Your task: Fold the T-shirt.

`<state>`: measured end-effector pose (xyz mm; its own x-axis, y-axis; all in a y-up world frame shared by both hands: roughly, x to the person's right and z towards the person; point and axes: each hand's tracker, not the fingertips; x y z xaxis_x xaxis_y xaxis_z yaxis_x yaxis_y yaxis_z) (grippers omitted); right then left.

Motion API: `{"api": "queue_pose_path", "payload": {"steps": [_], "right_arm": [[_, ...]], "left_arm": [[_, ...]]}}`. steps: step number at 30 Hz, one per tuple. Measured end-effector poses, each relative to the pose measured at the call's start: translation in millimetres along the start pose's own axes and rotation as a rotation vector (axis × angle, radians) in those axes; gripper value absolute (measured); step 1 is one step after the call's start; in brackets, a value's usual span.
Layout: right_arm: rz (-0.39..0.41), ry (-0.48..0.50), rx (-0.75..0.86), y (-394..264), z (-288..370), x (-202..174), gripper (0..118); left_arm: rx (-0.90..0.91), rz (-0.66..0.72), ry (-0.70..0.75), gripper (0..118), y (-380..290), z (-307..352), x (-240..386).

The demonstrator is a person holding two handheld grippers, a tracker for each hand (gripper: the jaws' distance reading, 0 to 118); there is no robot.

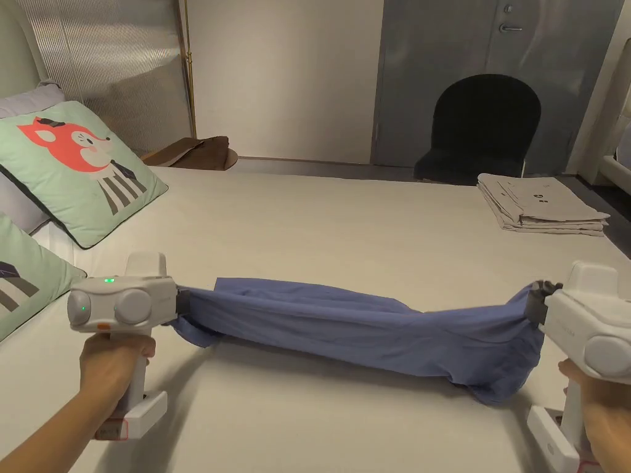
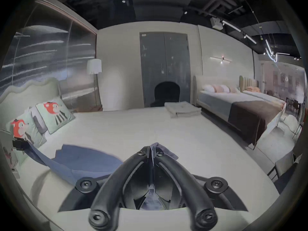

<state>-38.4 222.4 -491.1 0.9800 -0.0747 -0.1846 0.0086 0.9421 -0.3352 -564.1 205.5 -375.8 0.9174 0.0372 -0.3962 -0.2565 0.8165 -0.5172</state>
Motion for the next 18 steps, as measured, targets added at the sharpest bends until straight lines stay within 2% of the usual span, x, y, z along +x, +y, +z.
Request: {"api": "queue_pose_path", "payload": {"steps": [11, 13, 18], "right_arm": [[-0.036, 0.016, -0.150, -84, 103, 17, 2], [-0.067, 0.040, -0.150, -97, 130, 22, 2], [-0.049, 0.061, -0.169, -123, 193, 30, 2]], "left_arm": [[-0.108, -0.001, -0.023, 3, -107, 67, -30], [-0.127, -0.006, -0.023, 3, -124, 80, -35], [-0.143, 0.005, -0.033, 3, -161, 118, -47]]}}
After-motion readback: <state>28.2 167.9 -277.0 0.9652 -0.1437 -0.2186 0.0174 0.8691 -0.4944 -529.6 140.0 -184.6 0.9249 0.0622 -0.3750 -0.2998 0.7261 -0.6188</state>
